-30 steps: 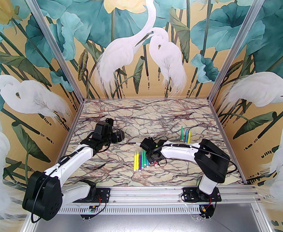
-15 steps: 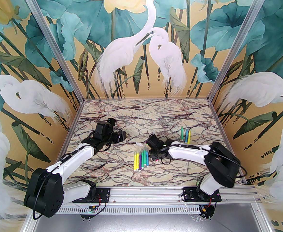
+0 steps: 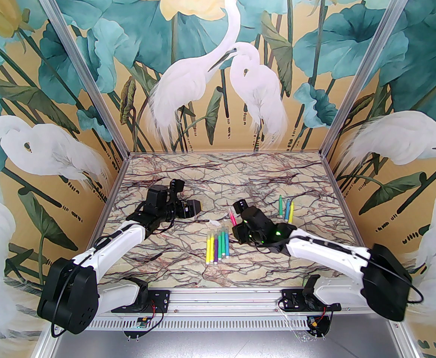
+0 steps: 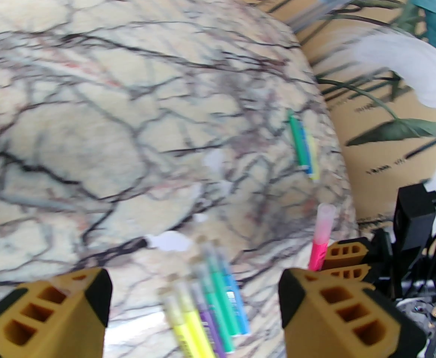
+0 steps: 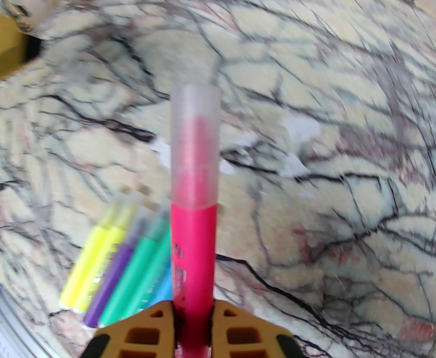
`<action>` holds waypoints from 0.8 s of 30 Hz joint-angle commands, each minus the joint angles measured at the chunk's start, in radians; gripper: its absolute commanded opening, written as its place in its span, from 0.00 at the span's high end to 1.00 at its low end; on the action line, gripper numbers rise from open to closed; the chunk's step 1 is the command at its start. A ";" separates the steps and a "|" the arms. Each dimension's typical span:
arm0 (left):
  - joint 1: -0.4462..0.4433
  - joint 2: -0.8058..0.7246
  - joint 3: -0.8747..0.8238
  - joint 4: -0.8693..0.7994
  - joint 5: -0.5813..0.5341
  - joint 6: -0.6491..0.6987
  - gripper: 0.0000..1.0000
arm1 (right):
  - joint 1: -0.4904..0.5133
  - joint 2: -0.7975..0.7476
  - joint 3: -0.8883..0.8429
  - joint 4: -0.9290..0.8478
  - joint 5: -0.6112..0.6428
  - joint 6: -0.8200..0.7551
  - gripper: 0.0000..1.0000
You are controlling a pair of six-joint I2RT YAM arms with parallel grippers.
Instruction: Open the pen caps
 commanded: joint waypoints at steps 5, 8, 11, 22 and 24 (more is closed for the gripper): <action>-0.082 0.038 0.012 0.180 0.242 -0.039 0.22 | -0.001 -0.040 -0.010 0.089 -0.098 -0.061 0.86; -0.121 0.051 0.028 0.190 0.262 -0.033 0.23 | 0.001 -0.028 0.005 0.088 -0.115 -0.068 0.86; -0.136 0.058 0.027 0.226 0.279 -0.051 0.24 | 0.004 -0.018 0.017 0.088 -0.124 -0.075 0.86; -0.149 0.100 0.035 0.304 0.311 -0.110 0.29 | 0.026 0.021 0.053 0.093 -0.148 -0.085 0.86; -0.151 0.108 0.038 0.312 0.317 -0.115 0.31 | 0.034 0.029 0.062 0.097 -0.149 -0.090 0.86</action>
